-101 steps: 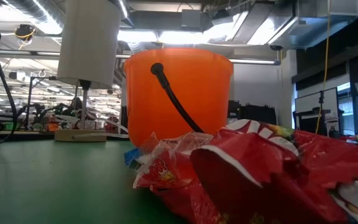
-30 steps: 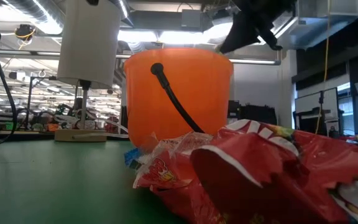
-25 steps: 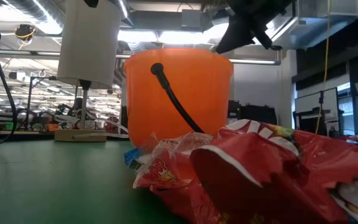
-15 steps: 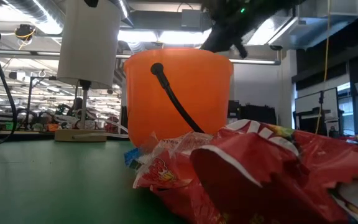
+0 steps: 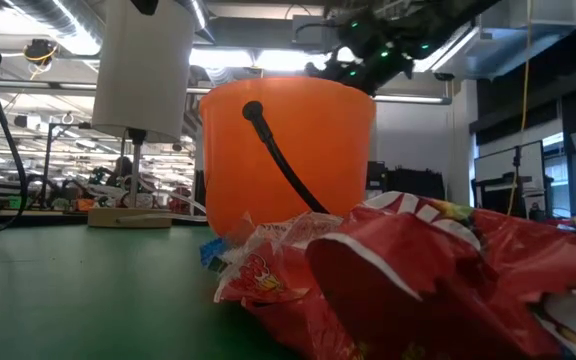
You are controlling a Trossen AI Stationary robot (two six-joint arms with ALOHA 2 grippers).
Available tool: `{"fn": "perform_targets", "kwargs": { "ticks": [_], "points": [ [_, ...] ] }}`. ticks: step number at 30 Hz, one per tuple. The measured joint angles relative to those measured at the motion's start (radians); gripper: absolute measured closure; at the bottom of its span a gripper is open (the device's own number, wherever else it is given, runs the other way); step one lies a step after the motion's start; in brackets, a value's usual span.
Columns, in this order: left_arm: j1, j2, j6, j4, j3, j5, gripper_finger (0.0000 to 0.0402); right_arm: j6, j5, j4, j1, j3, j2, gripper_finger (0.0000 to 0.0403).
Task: Sort candy
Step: Put the green gummy into the pink bucket, then put the white chocolate into the black bucket
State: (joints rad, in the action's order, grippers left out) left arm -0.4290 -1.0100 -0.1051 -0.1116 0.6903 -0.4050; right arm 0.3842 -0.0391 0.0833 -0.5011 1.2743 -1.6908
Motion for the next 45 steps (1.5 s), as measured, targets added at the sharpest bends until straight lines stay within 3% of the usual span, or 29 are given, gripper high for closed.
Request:
{"fn": "perform_targets", "kwargs": {
  "ticks": [6,11,23,29,32,37,45],
  "points": [
    [-0.003,0.000,-0.026,0.012,0.000,0.002,0.0205,-0.045,-0.007,0.146,0.011,0.158,-0.129,0.0402],
    [-0.007,0.000,-0.048,0.026,0.000,0.006,0.0205,-0.053,-0.005,0.190,0.011,0.187,-0.159,0.0392],
    [-0.013,0.000,-0.054,0.033,0.000,0.004,0.0205,-0.131,-0.032,0.202,0.016,0.188,-0.124,0.0237],
    [-0.013,0.000,-0.077,0.038,0.000,0.003,0.0205,-0.189,-0.047,0.371,0.056,0.188,0.035,0.0206],
    [-0.013,0.000,-0.079,0.043,0.000,0.003,0.0205,-0.207,0.010,0.539,0.152,0.188,0.132,0.0206],
    [-0.013,0.000,-0.078,0.048,0.000,0.002,0.0205,-0.138,0.250,0.820,0.447,0.188,0.246,0.0205],
    [-0.012,0.000,-0.077,0.049,0.000,-0.003,0.0206,0.330,0.423,1.088,0.919,0.187,0.266,0.0205]
  ]
}}
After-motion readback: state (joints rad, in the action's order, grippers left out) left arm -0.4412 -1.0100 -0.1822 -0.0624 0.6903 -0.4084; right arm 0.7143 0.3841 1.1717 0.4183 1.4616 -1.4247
